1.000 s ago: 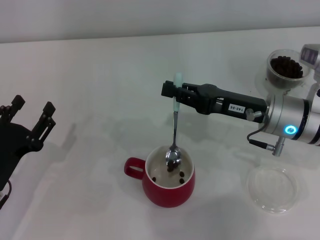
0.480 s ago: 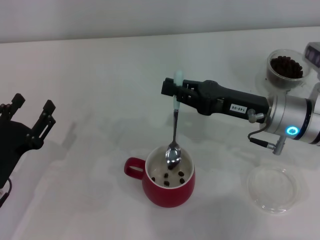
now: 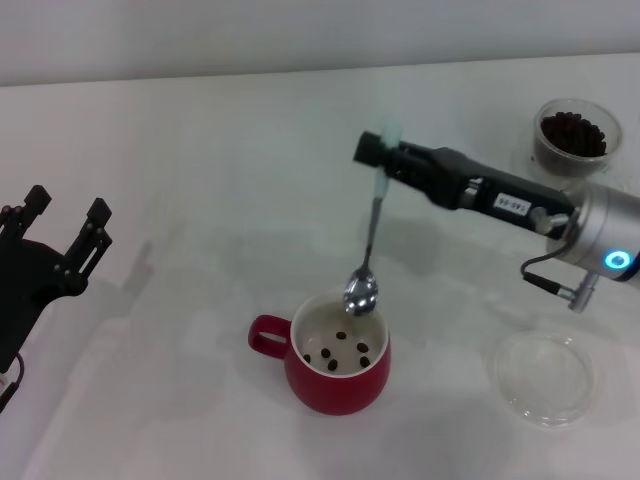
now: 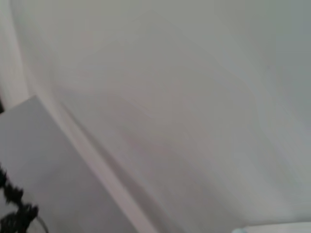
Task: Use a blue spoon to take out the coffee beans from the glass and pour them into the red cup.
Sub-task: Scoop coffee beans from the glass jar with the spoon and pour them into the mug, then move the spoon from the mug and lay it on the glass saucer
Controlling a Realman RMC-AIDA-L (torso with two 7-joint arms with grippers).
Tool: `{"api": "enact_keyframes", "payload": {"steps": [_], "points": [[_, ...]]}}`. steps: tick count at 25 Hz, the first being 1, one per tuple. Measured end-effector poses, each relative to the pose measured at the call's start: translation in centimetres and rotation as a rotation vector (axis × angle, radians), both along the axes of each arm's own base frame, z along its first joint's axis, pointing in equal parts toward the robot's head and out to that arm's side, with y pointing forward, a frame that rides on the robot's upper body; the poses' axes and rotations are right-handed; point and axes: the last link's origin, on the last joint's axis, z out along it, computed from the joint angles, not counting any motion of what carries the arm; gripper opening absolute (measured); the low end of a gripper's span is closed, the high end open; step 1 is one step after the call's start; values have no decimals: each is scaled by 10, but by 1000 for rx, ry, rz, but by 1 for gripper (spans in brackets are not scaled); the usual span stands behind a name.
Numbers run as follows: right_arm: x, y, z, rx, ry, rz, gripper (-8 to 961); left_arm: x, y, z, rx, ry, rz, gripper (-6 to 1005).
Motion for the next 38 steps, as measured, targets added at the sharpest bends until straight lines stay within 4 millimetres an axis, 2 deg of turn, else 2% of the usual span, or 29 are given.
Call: {"api": "enact_keyframes", "payload": {"steps": [8, 21, 31, 38], "points": [[31, -10, 29, 61, 73, -148, 180, -2, -1, 0, 1, 3, 7, 727], [89, -50, 69, 150, -13, -283, 181, -2, 1, 1, 2, 7, 4, 728], [115, -78, 76, 177, -68, -363, 182, 1, 4, 1, -2, 11, -10, 727], [125, -88, 73, 172, -103, -400, 183, 4, 7, 1, -2, 12, -19, 727]]}}
